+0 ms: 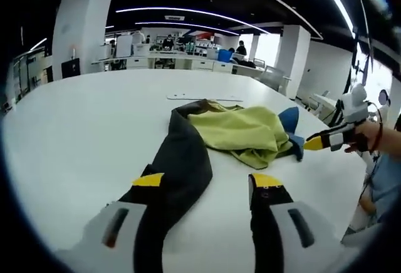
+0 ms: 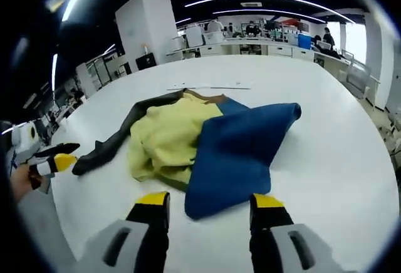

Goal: Fold the garment on the visible template until the final outline fits inside the template.

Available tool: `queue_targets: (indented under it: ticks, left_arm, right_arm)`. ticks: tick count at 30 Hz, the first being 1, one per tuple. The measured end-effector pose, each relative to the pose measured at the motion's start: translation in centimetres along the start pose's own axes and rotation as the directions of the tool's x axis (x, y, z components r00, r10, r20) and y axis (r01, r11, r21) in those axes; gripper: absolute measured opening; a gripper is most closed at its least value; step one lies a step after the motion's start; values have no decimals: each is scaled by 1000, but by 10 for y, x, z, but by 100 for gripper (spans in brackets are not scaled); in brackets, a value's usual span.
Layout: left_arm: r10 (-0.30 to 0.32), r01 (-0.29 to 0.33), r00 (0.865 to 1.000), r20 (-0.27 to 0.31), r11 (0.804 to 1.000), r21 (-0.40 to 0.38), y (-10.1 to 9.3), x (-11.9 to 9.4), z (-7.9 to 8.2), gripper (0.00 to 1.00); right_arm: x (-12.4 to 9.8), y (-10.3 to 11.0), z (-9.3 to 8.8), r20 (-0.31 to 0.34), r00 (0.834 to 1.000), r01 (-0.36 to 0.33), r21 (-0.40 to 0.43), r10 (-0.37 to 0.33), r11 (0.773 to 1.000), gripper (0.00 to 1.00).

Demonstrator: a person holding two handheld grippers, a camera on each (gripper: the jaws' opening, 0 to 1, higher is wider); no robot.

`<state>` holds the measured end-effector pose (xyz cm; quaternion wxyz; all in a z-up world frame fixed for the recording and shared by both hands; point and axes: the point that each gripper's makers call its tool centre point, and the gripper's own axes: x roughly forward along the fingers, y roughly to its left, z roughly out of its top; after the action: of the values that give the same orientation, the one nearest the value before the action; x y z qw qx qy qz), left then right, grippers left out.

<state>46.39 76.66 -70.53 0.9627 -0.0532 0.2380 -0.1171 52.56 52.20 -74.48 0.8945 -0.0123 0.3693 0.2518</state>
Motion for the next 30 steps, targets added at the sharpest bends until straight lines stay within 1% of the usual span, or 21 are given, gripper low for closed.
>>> queue_targets:
  ticks: [3, 5, 6, 8, 10, 12, 14, 16, 18, 23, 24, 26, 28, 30]
  left_arm:
    - [-31, 31, 1000, -3, 999, 22, -17, 9, -1, 44]
    - [-51, 51, 999, -4, 998, 21, -29, 16, -2, 40]
    - [-65, 65, 998, 0, 997, 35, -36, 20, -2, 39]
    - [-75, 75, 997, 0, 996, 52, -45, 26, -2, 38]
    - [-89, 89, 996, -4, 995, 45, -52, 32, -4, 36]
    - [-91, 91, 996, -3, 994, 54, -56, 39, -6, 35]
    - [-93, 93, 996, -1, 994, 56, -59, 45, -8, 32]
    - [-99, 99, 995, 5, 994, 43, -64, 52, -9, 29]
    - [-103, 102, 995, 4, 994, 38, -69, 58, -9, 29]
    - [-118, 118, 993, -3, 991, 61, -87, 79, -11, 29]
    - [-120, 120, 993, -5, 991, 64, -90, 81, -11, 29]
    - [-120, 121, 993, -11, 988, 95, -95, 87, -12, 29]
    - [-119, 120, 993, -16, 987, 104, -98, 92, -12, 28]
    - [-125, 126, 992, -18, 988, 84, -100, 97, -12, 26]
  right_arm:
    - [2, -1, -2, 10, 999, 36, -16, -36, 999, 43]
    - [4, -3, -3, 14, 998, 59, -20, -58, 998, 38]
    - [4, -3, -4, 14, 998, 63, -31, -62, 998, 36]
    - [5, -2, -4, 21, 997, 71, -45, -70, 996, 34]
    - [5, 1, -4, 29, 997, 72, -51, -71, 996, 33]
    - [6, 4, -4, 33, 997, 77, -58, -75, 995, 31]
    - [6, 5, -3, 41, 995, 90, -84, -86, 992, 30]
    - [8, 6, -3, 45, 995, 88, -70, -85, 994, 29]
    - [10, 7, -3, 45, 995, 97, -61, -94, 993, 28]
    - [12, 3, -3, 52, 991, 128, -50, -126, 990, 23]
    - [13, 2, -3, 55, 990, 132, -36, -129, 991, 22]
    - [13, 1, -3, 53, 990, 136, -24, -134, 990, 21]
    - [13, -1, -3, 53, 988, 144, -16, -143, 989, 18]
    - [13, -4, -4, 54, 987, 150, -6, -150, 989, 13]
